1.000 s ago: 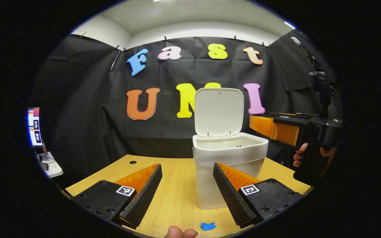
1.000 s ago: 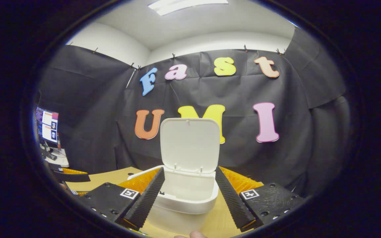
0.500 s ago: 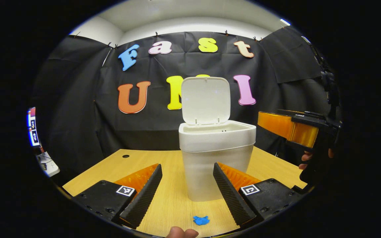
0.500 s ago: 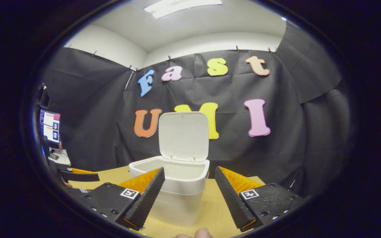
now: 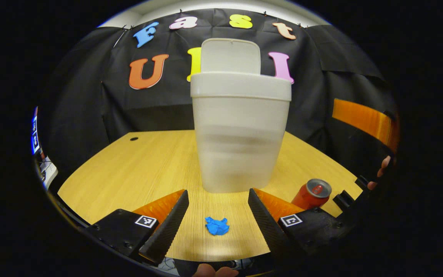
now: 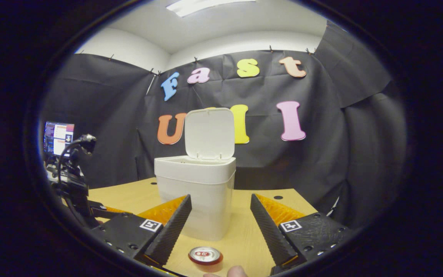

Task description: Press the lid of the desktop garbage bin to open it, pick up the crumpled paper on the desktop and throw it into the bin, then pick up the pop can on the desktop and drop it into the bin, and finally close the garbage bin lid.

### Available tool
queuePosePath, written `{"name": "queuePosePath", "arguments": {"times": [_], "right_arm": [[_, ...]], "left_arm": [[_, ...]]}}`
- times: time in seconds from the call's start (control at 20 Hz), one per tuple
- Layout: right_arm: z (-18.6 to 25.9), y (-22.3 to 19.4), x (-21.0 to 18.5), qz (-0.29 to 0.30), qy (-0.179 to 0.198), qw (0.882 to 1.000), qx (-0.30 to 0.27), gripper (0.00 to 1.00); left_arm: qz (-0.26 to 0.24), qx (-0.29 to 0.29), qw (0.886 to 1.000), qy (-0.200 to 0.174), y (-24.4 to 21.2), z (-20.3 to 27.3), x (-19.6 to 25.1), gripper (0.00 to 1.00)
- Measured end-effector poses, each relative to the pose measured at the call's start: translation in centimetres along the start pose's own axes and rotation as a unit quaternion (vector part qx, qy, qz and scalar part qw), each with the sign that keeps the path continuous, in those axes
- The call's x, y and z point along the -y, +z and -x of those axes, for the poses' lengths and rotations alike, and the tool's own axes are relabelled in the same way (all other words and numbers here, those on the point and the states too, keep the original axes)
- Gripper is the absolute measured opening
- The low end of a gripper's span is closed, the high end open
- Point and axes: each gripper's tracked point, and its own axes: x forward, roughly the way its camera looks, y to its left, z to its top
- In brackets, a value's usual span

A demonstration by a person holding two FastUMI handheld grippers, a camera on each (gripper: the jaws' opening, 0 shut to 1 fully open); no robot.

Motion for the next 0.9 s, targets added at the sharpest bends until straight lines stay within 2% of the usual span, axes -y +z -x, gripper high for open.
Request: {"name": "queuePosePath", "arguments": {"times": [0.35, 0.55, 0.7, 0.85, 0.9], "right_arm": [[2.0, -4.0, 0.8, -0.014, -0.014, 1.0, -0.014, 0.95], [2.6, -5.7, 0.9, -0.03, -0.017, 0.999, -0.021, 0.96], [2.6, -6.9, 2.3, -0.02, -0.045, 0.998, -0.033, 0.96], [3.1, -7.4, 1.7, -0.031, -0.043, 0.998, -0.038, 0.96], [3.1, -7.6, 1.5, -0.036, -0.04, 0.998, -0.039, 0.96]], "left_arm": [[0.016, -0.071, 0.997, 0.007, -5.5, -1.8, 0.3, 1.0], [0.009, -0.085, 0.996, 0.017, -6.6, -2.2, 0.0, 1.0], [0.005, -0.096, 0.995, 0.02, -7.6, -2.4, -0.3, 0.93], [-0.002, -0.092, 0.996, 0.022, -7.8, -2.5, -0.4, 0.89], [0.0, -0.094, 0.995, 0.024, -7.8, -2.4, -0.5, 0.84]]}}
